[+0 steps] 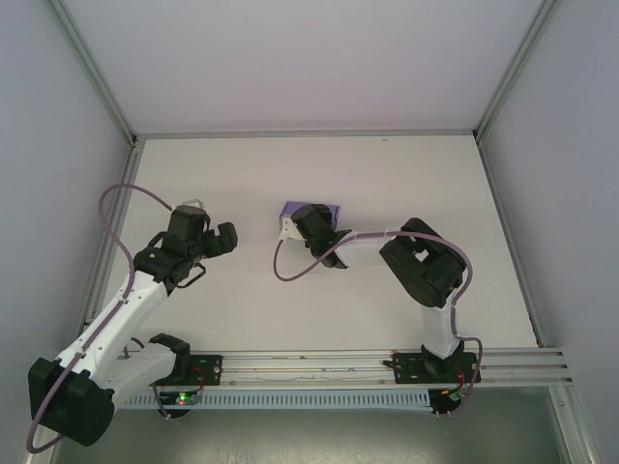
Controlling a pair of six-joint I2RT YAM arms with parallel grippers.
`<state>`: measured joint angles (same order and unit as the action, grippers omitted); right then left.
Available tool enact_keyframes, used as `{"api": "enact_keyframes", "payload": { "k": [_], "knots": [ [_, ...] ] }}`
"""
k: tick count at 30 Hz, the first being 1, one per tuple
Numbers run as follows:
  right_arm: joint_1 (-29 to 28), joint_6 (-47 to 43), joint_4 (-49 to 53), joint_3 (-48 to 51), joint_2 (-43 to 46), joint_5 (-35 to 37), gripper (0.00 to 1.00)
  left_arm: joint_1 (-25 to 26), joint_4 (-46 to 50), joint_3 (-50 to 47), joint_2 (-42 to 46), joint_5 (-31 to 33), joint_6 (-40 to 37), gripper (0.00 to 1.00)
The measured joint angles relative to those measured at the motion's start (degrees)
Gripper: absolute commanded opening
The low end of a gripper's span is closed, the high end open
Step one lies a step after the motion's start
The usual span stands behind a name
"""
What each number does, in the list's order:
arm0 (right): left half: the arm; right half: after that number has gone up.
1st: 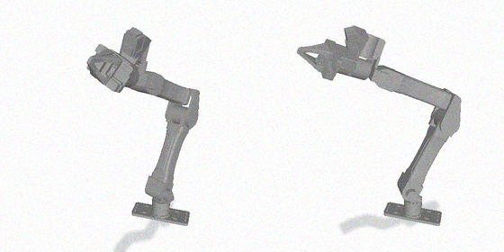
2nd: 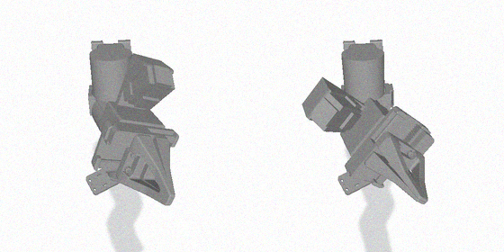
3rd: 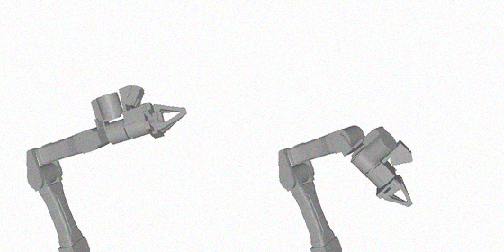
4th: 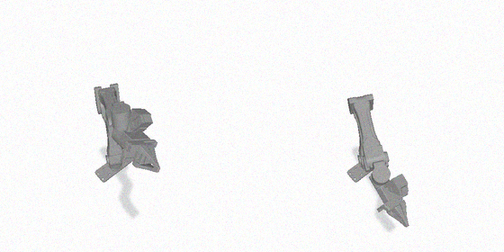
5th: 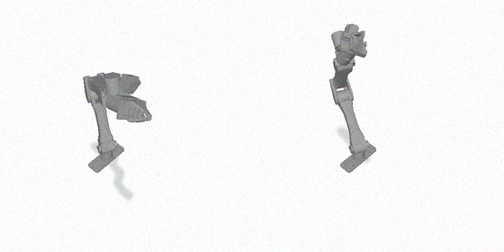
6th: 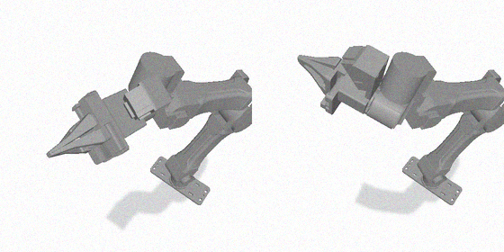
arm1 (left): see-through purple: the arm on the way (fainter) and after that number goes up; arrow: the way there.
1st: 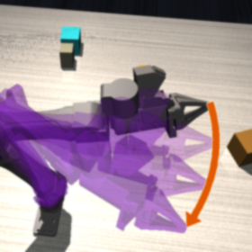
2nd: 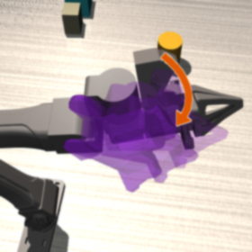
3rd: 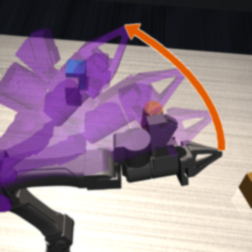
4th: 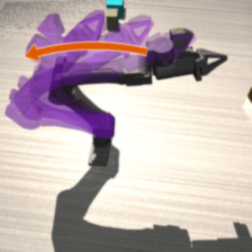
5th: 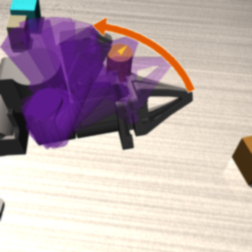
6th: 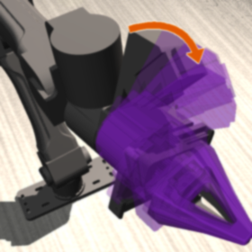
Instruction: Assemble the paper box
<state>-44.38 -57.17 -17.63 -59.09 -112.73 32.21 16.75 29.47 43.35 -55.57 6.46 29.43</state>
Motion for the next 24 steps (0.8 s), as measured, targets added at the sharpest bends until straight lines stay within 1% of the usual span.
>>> {"api": "enact_keyframes", "payload": {
  "k": [1,2,3,4,7,10,14,16,18,21,24],
  "knots": [
    [0.02,-0.24,-0.85,0.74,0.00,0.11,0.83,0.00,0.00,0.00,-0.04,0.04,0.00,1.00],
    [0.00,-0.33,-1.95,1.51,0.00,0.31,0.91,0.00,0.00,0.00,-0.09,0.07,0.00,1.00],
    [0.00,-0.50,-2.45,1.60,0.61,0.50,0.96,0.00,0.00,0.00,-0.09,0.07,0.00,1.00],
    [0.00,-0.26,-2.16,1.75,1.40,-0.11,0.98,0.00,0.02,0.00,-0.09,0.04,0.00,1.00],
    [0.00,0.04,1.77,2.43,3.82,-3.50,0.98,0.00,0.07,0.00,-0.09,0.02,0.00,1.00],
    [-0.02,1.40,10.08,2.49,7.23,-8.79,0.98,0.00,0.07,0.00,-0.09,0.02,0.00,1.00],
    [0.02,3.58,22.01,1.92,13.79,-17.79,0.98,0.00,0.07,0.04,-0.79,0.00,-0.02,1.00],
    [0.35,4.59,28.61,0.11,16.76,-22.82,0.98,0.00,0.09,0.13,-1.53,0.02,-0.04,1.00],
    [0.79,5.70,33.09,-1.70,19.47,-26.80,0.98,0.00,0.09,0.28,-2.16,0.07,-0.07,1.00],
    [2.05,8.63,36.85,-2.32,25.44,-30.82,0.98,0.00,0.02,0.79,-3.02,1.36,-0.63,1.00],
    [5.86,15.15,36.37,-1.27,32.00,-32.54,0.98,-0.09,-1.68,0.81,-3.80,5.42,-2.49,1.00]
  ]
}}
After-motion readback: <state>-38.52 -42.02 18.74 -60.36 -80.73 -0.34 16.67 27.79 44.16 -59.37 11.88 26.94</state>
